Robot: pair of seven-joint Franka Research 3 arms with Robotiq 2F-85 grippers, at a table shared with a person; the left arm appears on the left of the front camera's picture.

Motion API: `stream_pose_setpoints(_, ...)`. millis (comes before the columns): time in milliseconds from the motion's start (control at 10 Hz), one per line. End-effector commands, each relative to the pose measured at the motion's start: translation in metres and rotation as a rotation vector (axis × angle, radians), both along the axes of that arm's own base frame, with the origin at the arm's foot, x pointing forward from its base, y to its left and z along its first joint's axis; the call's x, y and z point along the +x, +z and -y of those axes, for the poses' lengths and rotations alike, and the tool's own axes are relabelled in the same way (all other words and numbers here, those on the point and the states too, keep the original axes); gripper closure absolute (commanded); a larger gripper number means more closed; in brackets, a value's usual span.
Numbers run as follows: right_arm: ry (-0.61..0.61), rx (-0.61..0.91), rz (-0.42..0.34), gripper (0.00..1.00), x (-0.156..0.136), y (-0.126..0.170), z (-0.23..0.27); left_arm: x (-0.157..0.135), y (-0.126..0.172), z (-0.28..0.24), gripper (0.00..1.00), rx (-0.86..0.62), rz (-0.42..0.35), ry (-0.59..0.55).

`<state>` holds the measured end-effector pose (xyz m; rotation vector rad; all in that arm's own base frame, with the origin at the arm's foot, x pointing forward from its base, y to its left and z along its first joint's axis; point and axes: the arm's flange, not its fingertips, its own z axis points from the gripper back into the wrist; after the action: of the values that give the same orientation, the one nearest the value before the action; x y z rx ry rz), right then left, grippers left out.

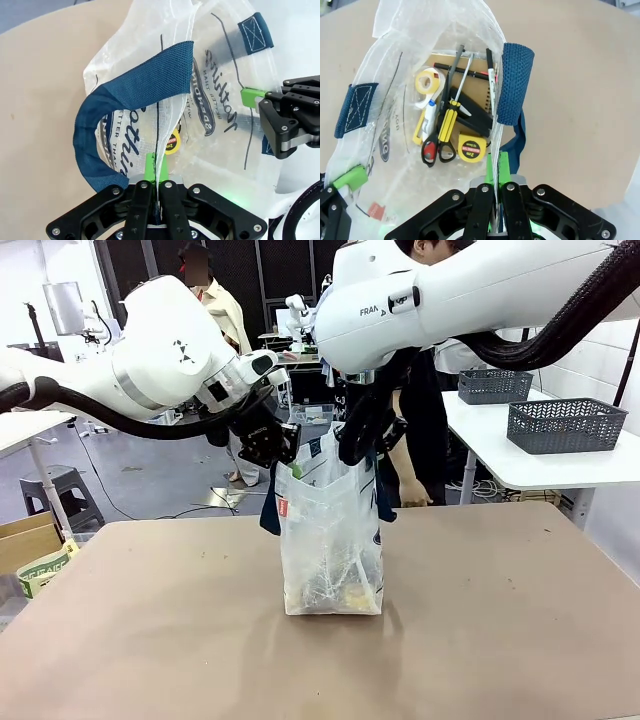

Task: Transfer purchased items from the store into the shopping bag.
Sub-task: Move the Reusable shopping bag to the right side of the table.

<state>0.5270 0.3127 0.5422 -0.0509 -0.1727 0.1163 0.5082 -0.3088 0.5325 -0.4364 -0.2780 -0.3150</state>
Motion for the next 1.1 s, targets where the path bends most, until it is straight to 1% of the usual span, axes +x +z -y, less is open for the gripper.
stream_pose_setpoints(0, -0.035, 0.033, -0.001, 1.00, 0.002, -0.001, 0.000, -0.004, 0.000, 0.003, 1.00, -0.005, -0.001, 0.046)
stream_pose_setpoints(100, -0.027, 0.039, -0.016, 1.00, 0.003, -0.002, -0.002, -0.006, -0.002, 0.004, 1.00, -0.003, 0.010, 0.055)
stream_pose_setpoints(200, -0.034, 0.051, -0.006, 1.00, 0.004, -0.002, -0.004, -0.007, -0.004, 0.004, 1.00, -0.013, 0.009, 0.069)
stream_pose_setpoints(400, -0.102, 0.062, -0.014, 1.00, 0.008, -0.002, -0.007, -0.010, -0.003, 0.007, 1.00, 0.004, 0.005, 0.119)
stream_pose_setpoints(600, -0.199, 0.061, -0.009, 1.00, 0.011, -0.001, -0.003, -0.012, -0.002, 0.005, 1.00, 0.048, -0.004, 0.174)
stream_pose_setpoints(700, -0.196, 0.074, -0.013, 1.00, 0.012, 0.000, 0.001, -0.013, -0.001, 0.003, 1.00, 0.027, -0.005, 0.120)
stream_pose_setpoints(800, -0.126, 0.042, -0.007, 1.00, 0.006, -0.001, 0.000, -0.004, -0.002, 0.003, 1.00, 0.012, -0.011, 0.124)
stream_pose_setpoints(1000, -0.126, 0.042, -0.007, 1.00, 0.006, -0.001, 0.000, -0.004, -0.002, 0.003, 1.00, 0.012, -0.011, 0.124)
